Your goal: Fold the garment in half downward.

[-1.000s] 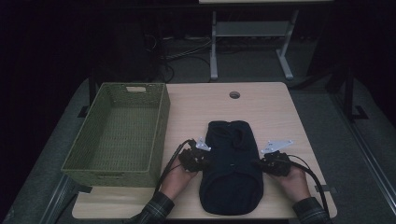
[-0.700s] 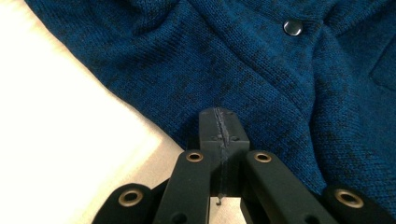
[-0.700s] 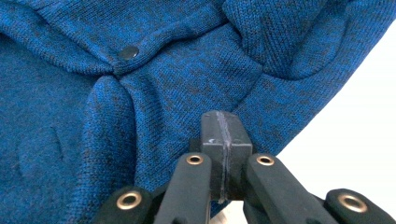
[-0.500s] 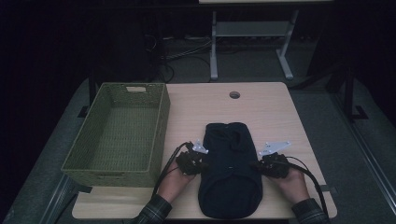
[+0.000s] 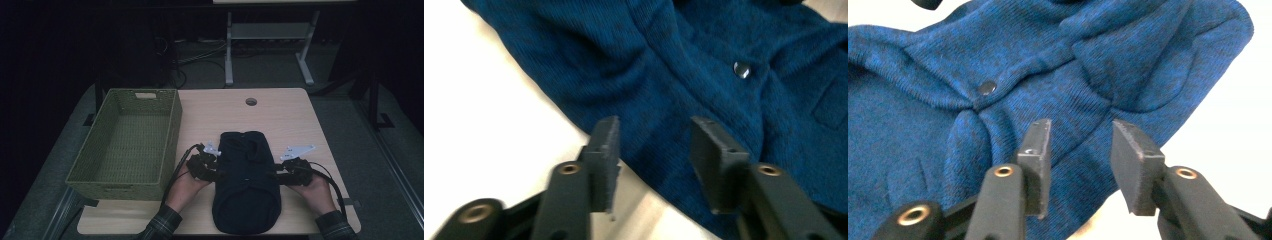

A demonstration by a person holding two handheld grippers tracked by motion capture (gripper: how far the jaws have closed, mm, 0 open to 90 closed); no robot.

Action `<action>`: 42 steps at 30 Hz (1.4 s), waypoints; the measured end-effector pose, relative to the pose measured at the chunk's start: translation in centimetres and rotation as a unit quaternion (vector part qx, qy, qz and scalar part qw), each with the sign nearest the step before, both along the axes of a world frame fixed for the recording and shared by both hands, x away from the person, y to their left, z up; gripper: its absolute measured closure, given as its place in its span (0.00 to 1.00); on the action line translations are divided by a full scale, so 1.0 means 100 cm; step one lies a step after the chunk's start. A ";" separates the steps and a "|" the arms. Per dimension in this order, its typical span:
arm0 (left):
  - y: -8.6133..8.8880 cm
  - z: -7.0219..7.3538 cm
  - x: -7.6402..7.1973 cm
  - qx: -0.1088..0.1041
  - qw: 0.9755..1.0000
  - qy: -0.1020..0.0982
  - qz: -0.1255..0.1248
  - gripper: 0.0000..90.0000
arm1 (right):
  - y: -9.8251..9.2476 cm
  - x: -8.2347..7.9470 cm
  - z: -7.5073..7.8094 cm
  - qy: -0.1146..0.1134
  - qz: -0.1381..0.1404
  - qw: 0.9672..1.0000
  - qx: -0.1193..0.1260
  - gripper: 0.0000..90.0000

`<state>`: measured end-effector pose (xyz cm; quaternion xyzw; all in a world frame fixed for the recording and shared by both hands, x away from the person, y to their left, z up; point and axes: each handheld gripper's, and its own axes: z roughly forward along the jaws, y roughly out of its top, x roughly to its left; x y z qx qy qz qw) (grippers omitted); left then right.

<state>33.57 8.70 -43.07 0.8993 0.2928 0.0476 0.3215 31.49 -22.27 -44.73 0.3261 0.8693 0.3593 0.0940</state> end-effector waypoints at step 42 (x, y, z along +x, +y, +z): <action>-0.006 0.037 0.105 -0.001 0.996 -0.035 0.083 0.47 | -0.004 0.098 0.032 0.003 -0.052 0.998 0.035 0.54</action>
